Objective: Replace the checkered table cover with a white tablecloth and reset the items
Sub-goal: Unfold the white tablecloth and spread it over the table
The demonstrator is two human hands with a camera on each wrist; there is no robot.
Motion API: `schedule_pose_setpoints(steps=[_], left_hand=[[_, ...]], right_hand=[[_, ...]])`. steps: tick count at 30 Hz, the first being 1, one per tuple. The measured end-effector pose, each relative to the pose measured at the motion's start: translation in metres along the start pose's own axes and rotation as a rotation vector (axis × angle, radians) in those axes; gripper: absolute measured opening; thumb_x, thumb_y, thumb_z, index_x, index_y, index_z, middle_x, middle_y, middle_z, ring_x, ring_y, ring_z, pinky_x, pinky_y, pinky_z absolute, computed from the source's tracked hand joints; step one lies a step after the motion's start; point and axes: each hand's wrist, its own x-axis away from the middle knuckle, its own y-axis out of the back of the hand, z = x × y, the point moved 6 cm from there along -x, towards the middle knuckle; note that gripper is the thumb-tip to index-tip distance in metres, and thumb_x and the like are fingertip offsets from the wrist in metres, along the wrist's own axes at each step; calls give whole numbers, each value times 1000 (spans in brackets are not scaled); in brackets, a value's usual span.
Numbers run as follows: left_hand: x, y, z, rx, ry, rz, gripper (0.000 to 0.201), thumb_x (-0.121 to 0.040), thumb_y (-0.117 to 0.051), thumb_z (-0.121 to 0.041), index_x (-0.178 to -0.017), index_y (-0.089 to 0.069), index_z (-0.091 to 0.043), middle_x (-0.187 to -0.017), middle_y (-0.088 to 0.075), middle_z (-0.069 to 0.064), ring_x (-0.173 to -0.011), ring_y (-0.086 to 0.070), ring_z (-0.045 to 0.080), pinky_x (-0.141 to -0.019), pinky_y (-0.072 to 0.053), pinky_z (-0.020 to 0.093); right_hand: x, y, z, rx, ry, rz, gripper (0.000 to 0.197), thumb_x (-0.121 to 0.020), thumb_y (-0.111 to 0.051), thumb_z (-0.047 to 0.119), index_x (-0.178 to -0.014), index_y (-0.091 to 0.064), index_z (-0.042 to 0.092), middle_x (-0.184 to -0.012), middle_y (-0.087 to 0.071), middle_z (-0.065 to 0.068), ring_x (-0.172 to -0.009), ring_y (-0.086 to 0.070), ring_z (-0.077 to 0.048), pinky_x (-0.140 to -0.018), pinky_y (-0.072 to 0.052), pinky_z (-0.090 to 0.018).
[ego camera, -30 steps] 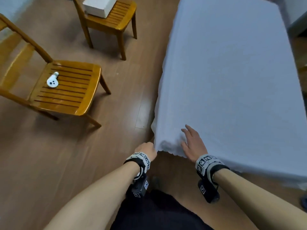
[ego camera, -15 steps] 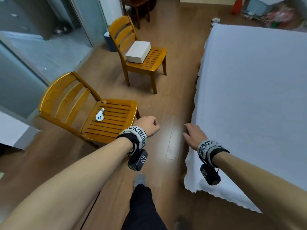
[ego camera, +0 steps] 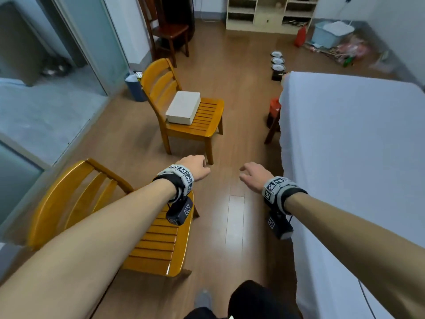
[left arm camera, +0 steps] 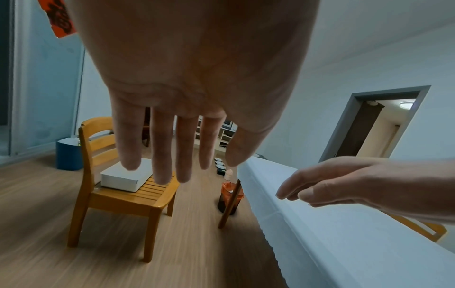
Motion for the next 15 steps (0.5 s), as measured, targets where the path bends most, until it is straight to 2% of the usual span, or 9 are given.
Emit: schedule_pose_setpoints(steps=[4, 10, 15], left_hand=[[-67, 29, -2, -5, -44, 16, 28, -91, -52, -42, -111, -58, -23, -111, -64, 3, -96, -59, 23, -79, -49, 35], [-213, 79, -30, -63, -67, 25, 27, -93, -52, -42, -109, -58, -22, -105, -64, 2, -92, -60, 21, -77, -51, 32], [-348, 129, -72, -91, -66, 55, 30, -92, -52, -42, -112, -59, -21, -107, -64, 3, -96, -61, 24, -87, -54, 38]], right_hand=[[-62, 32, -9, 17, -26, -13, 40, -96, -48, 30, -132, -55, 14, -136, -53, -8, -121, -52, -25, -102, -45, -41], [-193, 94, -59, -4, -51, -56, 41, -96, -50, 30, -134, -54, 14, -139, -51, -7, -125, -50, -24, -104, -42, -38], [-317, 160, -114, -26, -83, -61, 43, -95, -49, 31, -134, -54, 14, -139, -51, -8, -127, -48, -26, -106, -42, -40]])
